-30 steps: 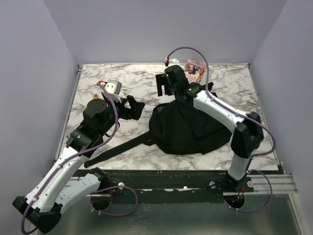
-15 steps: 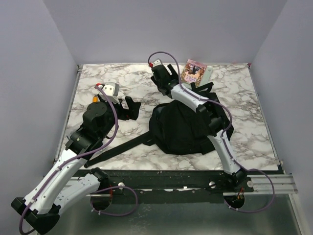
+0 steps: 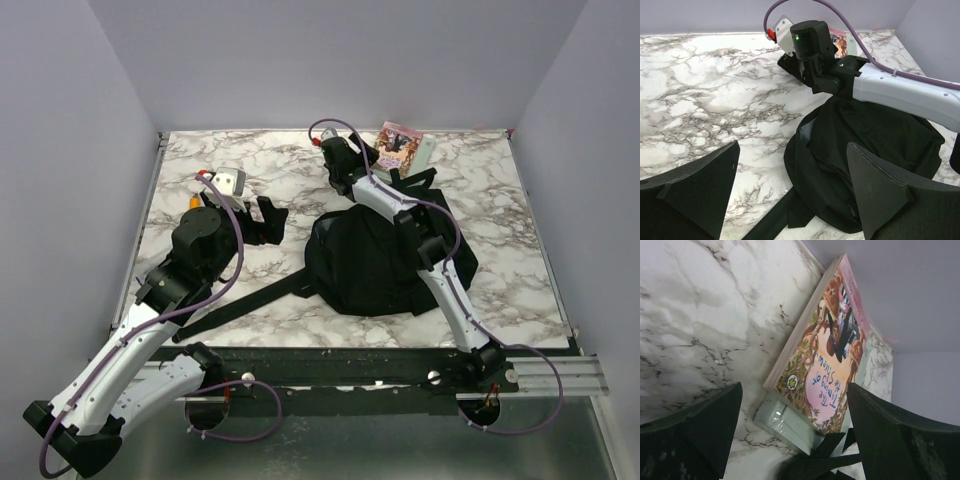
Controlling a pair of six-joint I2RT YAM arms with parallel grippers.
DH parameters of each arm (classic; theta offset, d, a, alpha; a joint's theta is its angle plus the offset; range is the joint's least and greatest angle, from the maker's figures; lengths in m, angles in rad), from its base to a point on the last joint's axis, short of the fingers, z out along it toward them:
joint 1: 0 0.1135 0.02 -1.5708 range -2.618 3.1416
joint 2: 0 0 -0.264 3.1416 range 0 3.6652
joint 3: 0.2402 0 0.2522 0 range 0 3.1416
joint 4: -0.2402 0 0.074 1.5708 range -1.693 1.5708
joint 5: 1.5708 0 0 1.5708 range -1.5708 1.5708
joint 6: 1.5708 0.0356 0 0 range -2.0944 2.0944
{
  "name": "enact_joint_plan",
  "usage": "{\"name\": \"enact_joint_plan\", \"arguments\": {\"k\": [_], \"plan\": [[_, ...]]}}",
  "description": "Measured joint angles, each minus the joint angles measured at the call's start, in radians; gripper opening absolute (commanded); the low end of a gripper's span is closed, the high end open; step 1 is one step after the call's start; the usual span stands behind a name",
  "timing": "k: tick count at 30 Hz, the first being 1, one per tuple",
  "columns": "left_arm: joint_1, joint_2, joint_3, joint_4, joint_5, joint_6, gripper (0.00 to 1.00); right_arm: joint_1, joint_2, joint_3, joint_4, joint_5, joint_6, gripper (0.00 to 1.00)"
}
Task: Pack the student bag
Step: Pick up the book from the center of the board.
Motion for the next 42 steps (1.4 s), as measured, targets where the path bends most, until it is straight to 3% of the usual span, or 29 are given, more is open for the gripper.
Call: {"name": "enact_joint_plan", "arguments": {"k": [14, 28, 32, 42], "plan": [[0.0, 0.013, 0.0, 0.0, -0.002, 0.0, 0.9, -0.021, 0.033, 0.024, 0.033, 0.038, -0.137, 0.85], [0.0, 0.02, 0.0, 0.0, -0.002, 0.0, 0.9, -0.027, 0.062, 0.024, 0.081, 0.051, -0.193, 0.63], [0.0, 0.02, 0.0, 0.0, -0.002, 0.0, 0.9, -0.033, 0.076, 0.024, 0.116, 0.051, -0.21, 0.54], [0.003, 0.031, 0.0, 0.002, -0.001, -0.001, 0.9, -0.039, 0.1, 0.024, 0.166, 0.04, -0.25, 0.14]]}}
